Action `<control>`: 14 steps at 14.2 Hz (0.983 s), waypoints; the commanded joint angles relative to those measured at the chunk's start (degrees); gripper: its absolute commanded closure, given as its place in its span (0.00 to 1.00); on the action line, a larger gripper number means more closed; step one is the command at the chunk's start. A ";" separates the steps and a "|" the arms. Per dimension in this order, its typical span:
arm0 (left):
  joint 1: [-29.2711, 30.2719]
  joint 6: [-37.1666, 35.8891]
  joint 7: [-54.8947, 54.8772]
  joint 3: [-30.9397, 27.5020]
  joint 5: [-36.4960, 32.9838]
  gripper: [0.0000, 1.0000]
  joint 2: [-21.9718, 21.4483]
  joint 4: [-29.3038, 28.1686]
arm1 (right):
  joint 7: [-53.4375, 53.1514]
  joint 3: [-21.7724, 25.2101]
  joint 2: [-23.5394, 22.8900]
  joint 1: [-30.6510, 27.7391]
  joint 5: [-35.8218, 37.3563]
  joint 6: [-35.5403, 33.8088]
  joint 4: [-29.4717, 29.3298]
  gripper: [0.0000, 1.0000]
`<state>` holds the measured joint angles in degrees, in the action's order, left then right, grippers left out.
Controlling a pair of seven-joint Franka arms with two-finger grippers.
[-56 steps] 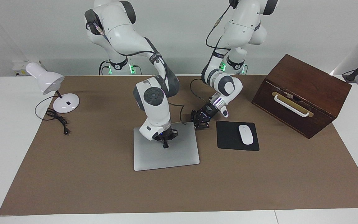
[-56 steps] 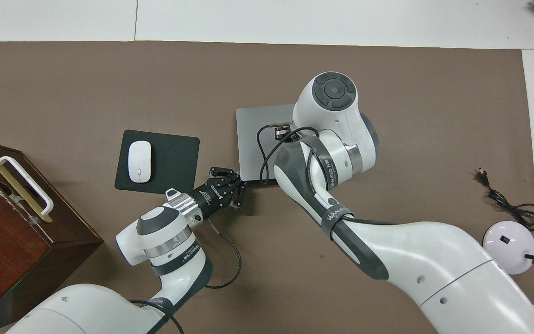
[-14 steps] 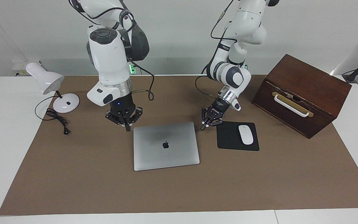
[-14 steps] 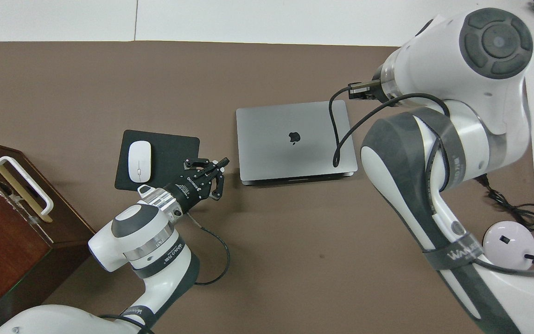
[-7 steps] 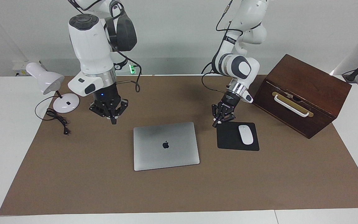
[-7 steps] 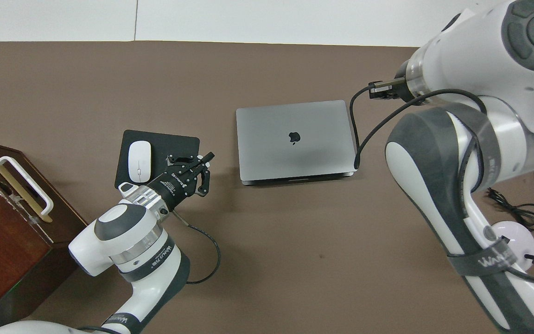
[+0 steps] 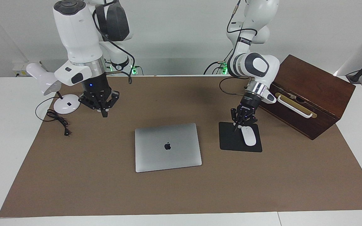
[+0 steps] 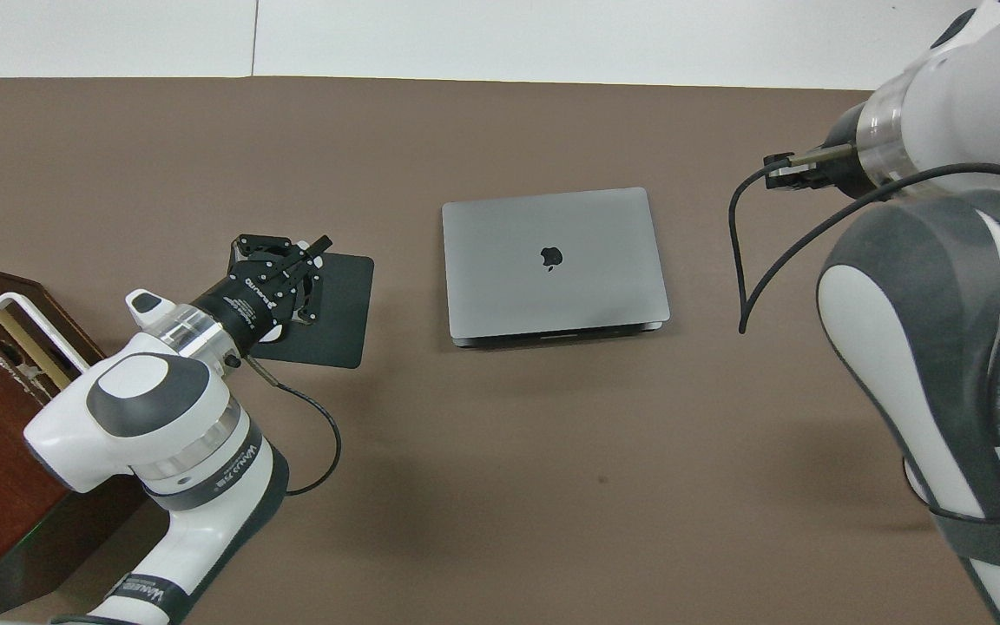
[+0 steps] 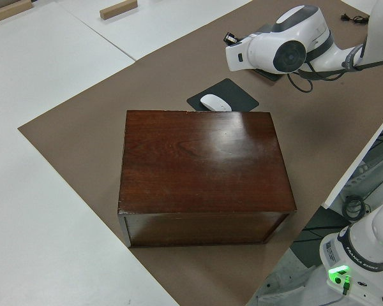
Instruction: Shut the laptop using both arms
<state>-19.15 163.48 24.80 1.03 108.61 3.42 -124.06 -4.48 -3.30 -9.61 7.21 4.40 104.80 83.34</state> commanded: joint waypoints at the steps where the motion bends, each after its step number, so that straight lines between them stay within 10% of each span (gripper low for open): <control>1: 1.56 1.32 -0.19 0.47 -8.66 1.00 1.86 4.25 | 3.85 -1.80 2.31 -3.60 -2.37 -1.70 0.86 1.00; 8: 9.21 -1.22 -0.27 0.38 -39.74 1.00 1.77 7.78 | 4.04 -2.42 6.44 -5.45 -3.87 -6.44 0.95 1.00; 14: 16.95 -20.62 -0.28 -0.67 -72.53 1.00 2.56 14.52 | 3.86 -4.96 7.67 -8.96 -4.31 -9.43 1.12 1.00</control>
<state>-4.38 150.13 24.94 0.21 44.12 4.69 -114.39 -1.52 -6.01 -3.35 0.76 1.38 96.31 83.35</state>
